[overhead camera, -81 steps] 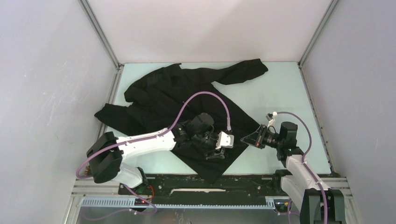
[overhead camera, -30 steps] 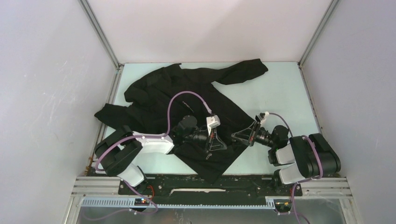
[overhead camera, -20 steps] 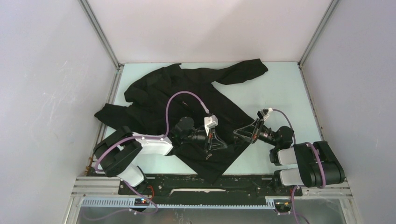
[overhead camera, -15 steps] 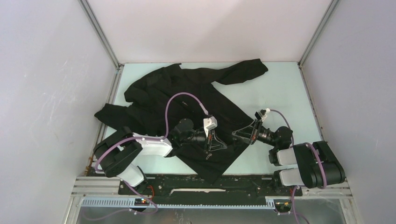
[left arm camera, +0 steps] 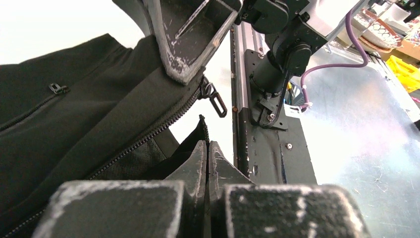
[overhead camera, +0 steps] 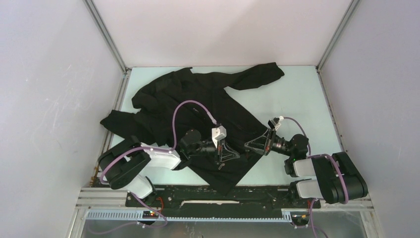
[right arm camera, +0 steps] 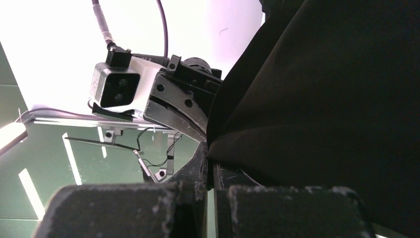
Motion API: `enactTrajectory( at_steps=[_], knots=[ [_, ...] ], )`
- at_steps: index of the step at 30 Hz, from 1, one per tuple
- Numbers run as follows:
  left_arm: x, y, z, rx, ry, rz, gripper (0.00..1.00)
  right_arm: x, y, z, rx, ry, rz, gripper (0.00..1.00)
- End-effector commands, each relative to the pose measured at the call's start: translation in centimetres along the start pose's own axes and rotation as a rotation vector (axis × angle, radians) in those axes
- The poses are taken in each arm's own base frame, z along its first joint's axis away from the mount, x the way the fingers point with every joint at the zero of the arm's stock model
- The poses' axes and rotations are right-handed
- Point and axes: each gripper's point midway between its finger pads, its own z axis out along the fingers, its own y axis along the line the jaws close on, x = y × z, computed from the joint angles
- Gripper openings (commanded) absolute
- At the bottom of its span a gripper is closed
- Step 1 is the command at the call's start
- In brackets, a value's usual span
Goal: Zip up the jacket
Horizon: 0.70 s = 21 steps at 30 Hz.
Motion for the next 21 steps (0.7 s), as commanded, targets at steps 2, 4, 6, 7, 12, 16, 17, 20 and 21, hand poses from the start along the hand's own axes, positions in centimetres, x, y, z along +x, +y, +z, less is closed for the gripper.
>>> enactTrajectory(
  at_steps=[2,4,6,7,12,16,17,20,21],
  knots=[
    [-2.4,-1.2,-0.5,0.039,-0.102,0.093,0.00,0.9,0.0,-0.1,-0.008,0.060,-0.100,0.00],
    [-2.1,-1.3,-0.4,0.055,-0.091,0.083,0.00,1.2,0.3,-0.2,-0.026,0.077,-0.141,0.00],
    [-2.0,-1.7,-0.3,0.087,-0.087,0.075,0.00,1.3,0.6,-0.2,-0.037,0.095,-0.182,0.00],
    [-2.1,-2.1,-0.3,0.109,-0.090,0.075,0.00,1.4,0.5,-0.2,-0.037,0.108,-0.198,0.00],
    [-1.9,-2.5,-0.2,0.144,-0.087,0.064,0.00,1.5,0.7,-0.2,-0.045,0.140,-0.230,0.00],
    [-1.7,-2.5,-0.1,0.157,-0.078,0.054,0.00,1.6,1.4,-0.2,-0.068,0.146,-0.238,0.00],
    [-1.7,-2.5,-0.1,0.157,-0.079,0.052,0.00,1.6,1.4,-0.2,-0.070,0.148,-0.239,0.00],
    [-1.8,-2.4,-0.2,0.160,-0.084,0.048,0.00,1.7,1.6,-0.2,-0.073,0.151,-0.245,0.00],
    [-1.9,-2.3,-0.1,0.158,-0.085,0.045,0.00,1.7,1.6,-0.2,-0.073,0.151,-0.243,0.00]
  ],
)
